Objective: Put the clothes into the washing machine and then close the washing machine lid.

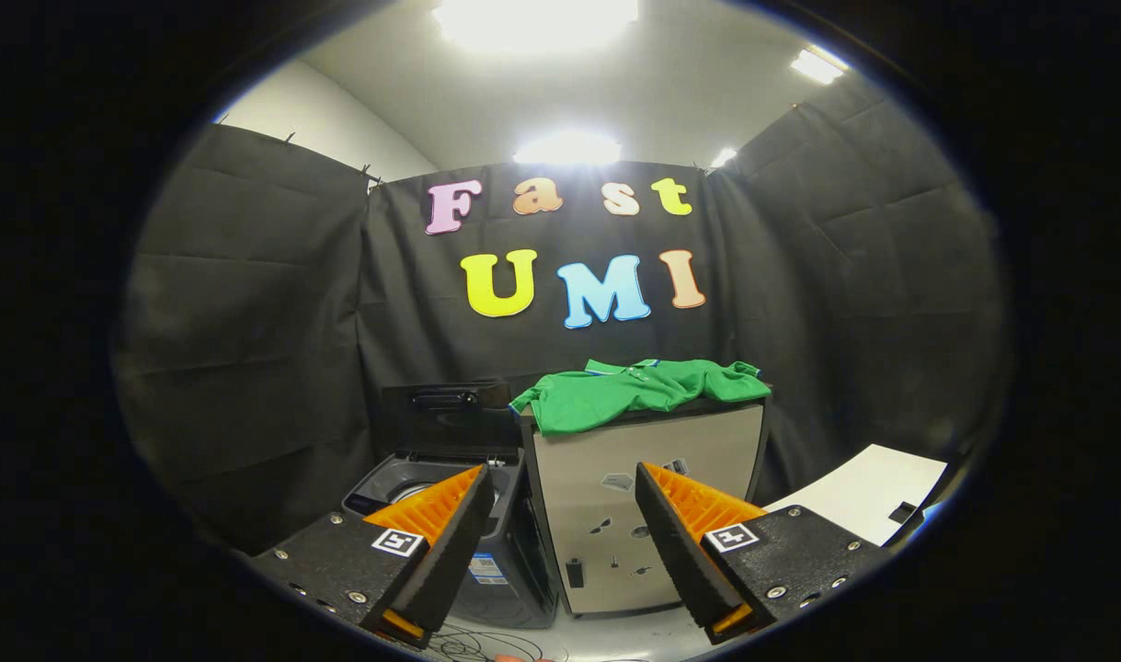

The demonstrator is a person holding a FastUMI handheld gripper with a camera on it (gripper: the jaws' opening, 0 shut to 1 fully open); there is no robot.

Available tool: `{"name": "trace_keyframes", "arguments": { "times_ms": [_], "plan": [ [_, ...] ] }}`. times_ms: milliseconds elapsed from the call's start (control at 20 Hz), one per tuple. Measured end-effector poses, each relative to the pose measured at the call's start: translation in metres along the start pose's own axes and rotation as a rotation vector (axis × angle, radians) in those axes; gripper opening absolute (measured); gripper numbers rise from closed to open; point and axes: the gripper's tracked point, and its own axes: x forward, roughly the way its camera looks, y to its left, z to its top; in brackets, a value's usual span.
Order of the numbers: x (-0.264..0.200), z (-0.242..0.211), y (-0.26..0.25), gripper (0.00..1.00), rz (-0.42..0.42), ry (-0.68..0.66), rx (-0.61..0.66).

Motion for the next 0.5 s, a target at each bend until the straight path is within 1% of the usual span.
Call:
{"name": "trace_keyframes", "arguments": {
  "times_ms": [500],
  "plan": [
    [0.0029, 0.0013, -0.0055, 0.95, -0.011, 0.005, 0.016]
  ]
}}
